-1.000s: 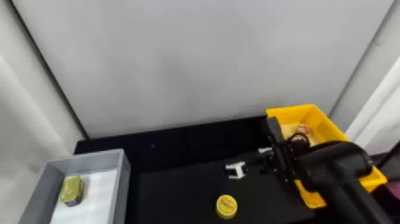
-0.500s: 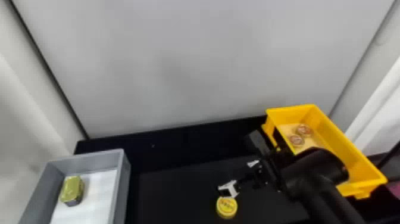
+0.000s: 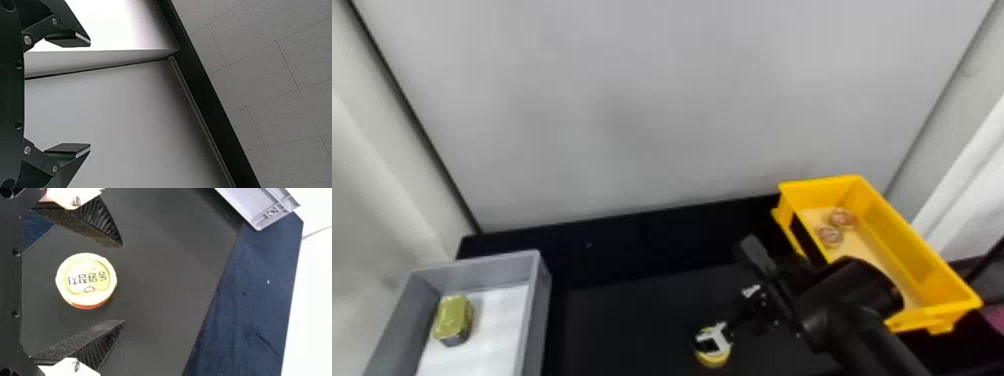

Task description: Pick up the round yellow can and place it in the yellow rectangular box

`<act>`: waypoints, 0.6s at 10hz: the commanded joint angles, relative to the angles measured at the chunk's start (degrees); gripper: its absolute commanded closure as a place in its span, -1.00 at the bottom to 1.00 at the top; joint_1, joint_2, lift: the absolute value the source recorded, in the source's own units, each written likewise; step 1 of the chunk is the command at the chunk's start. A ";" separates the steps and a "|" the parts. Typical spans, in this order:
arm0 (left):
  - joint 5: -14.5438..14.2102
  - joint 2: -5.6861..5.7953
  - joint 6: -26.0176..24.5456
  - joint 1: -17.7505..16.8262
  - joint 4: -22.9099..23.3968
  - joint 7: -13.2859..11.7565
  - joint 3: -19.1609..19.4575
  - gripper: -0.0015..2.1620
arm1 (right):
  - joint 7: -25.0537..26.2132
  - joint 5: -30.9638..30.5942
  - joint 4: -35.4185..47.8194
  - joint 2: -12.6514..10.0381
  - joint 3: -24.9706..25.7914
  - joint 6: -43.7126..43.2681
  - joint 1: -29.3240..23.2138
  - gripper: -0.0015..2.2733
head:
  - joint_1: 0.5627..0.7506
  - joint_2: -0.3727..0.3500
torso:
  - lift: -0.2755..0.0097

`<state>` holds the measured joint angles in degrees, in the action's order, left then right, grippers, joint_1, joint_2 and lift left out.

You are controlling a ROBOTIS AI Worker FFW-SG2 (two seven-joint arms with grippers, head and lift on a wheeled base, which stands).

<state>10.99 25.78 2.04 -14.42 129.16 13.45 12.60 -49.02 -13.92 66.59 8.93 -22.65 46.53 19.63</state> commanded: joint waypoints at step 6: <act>-0.35 -0.02 0.25 0.18 -0.05 -0.08 -0.29 -0.71 | -1.45 -2.08 -1.29 0.04 -1.00 -0.90 -0.11 -0.91 | 0.89 0.08 | 0.93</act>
<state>10.69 25.84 2.29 -14.30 129.07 13.36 12.37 -50.35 -15.87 65.49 8.87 -23.62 45.71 19.56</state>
